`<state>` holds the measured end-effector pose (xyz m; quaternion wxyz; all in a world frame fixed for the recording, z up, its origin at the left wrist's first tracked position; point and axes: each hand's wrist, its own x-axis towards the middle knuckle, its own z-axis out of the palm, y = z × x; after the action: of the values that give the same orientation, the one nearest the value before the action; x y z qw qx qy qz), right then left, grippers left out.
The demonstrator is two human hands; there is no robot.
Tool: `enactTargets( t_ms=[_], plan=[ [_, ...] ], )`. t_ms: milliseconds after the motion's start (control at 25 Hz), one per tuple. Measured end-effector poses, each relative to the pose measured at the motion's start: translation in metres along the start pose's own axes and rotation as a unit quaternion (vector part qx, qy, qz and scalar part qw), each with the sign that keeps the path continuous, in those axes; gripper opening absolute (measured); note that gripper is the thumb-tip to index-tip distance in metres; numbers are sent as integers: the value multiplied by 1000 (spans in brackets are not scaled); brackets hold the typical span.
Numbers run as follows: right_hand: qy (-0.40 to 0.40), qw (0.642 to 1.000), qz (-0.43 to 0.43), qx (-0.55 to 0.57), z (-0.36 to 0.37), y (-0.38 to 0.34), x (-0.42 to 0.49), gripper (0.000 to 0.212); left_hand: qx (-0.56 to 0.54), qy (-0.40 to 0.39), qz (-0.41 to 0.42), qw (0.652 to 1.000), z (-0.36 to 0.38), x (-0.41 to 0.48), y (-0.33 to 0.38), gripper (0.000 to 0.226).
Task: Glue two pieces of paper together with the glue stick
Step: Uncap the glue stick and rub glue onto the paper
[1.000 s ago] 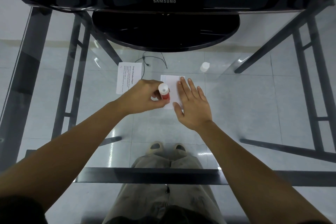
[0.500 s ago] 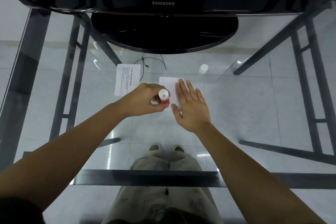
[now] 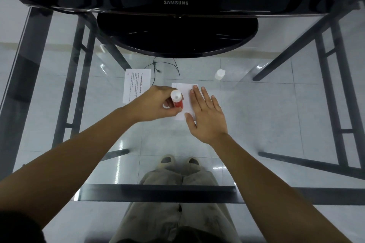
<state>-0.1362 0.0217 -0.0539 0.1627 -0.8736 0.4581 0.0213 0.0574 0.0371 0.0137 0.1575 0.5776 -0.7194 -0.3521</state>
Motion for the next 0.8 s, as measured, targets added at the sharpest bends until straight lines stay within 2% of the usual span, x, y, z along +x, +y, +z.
enactTargets(
  t_ms=[200, 280, 440, 520, 720, 800],
  plan=[
    [-2, 1000, 0, -1, -1, 0, 0, 67, -13, 82, -44, 996, -16, 15, -11, 17],
    [-3, 1000, 1, 3, -1, 0, 0, 67, -15, 70, -31, 997, -12, 13, -8, 19],
    [-2, 1000, 0, 2, 0, 1, 0, 68, -5, -22, -5, 1000, 0, 7, 2, 21],
    [4, 1000, -1, 4, -1, 0, -1, 68, 0, -15, -12, 1000, -5, 15, -2, 21],
    [-1, 1000, 2, 5, -2, 0, 0, 67, 27, 67, -54, 996, -21, 32, -14, 23],
    [0, 1000, 3, 10, -2, 0, 0, 68, 10, 49, -33, 998, -14, 26, -7, 23]
  ],
)
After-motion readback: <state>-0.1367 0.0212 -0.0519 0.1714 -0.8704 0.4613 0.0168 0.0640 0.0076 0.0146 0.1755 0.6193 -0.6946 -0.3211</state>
